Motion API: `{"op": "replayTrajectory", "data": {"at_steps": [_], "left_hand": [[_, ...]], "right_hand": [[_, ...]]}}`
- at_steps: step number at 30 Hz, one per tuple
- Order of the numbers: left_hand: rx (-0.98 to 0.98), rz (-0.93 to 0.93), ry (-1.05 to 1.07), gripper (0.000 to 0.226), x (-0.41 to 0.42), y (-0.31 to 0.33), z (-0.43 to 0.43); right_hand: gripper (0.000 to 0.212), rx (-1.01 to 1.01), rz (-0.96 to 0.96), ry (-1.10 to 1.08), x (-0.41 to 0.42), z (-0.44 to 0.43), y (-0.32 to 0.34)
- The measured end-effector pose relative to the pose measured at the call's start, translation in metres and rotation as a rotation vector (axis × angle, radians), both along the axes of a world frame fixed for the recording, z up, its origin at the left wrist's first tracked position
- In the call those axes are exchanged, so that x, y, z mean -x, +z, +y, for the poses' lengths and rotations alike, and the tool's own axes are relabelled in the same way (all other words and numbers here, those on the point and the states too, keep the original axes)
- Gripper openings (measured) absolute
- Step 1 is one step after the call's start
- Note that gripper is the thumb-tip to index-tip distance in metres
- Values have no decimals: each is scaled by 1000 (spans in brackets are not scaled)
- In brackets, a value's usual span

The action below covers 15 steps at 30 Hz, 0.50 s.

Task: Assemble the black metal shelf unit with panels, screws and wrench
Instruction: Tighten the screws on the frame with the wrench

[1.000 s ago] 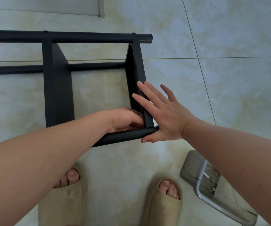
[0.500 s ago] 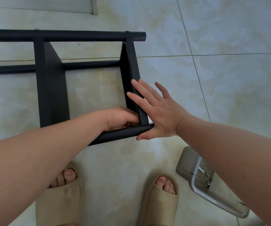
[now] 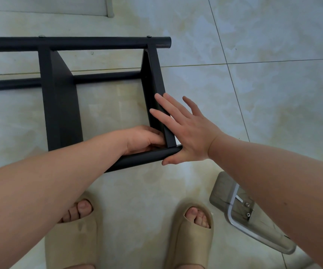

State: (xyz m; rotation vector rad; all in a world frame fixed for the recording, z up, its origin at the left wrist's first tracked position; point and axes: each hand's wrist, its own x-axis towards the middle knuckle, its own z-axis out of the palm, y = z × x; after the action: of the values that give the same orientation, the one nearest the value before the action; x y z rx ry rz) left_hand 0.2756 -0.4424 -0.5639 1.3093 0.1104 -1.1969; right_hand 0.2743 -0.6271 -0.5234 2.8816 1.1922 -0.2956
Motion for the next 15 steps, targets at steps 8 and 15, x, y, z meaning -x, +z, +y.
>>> {"op": "replayTrajectory", "data": {"at_steps": [8,15], "left_hand": [[115,113,29,18,-2,-3,3],[-10,9,-62,13,-1,2,0]], "right_hand": [[122,-1,-6,2,0,0,0],[121,1,-5,2,1,0,0]]}}
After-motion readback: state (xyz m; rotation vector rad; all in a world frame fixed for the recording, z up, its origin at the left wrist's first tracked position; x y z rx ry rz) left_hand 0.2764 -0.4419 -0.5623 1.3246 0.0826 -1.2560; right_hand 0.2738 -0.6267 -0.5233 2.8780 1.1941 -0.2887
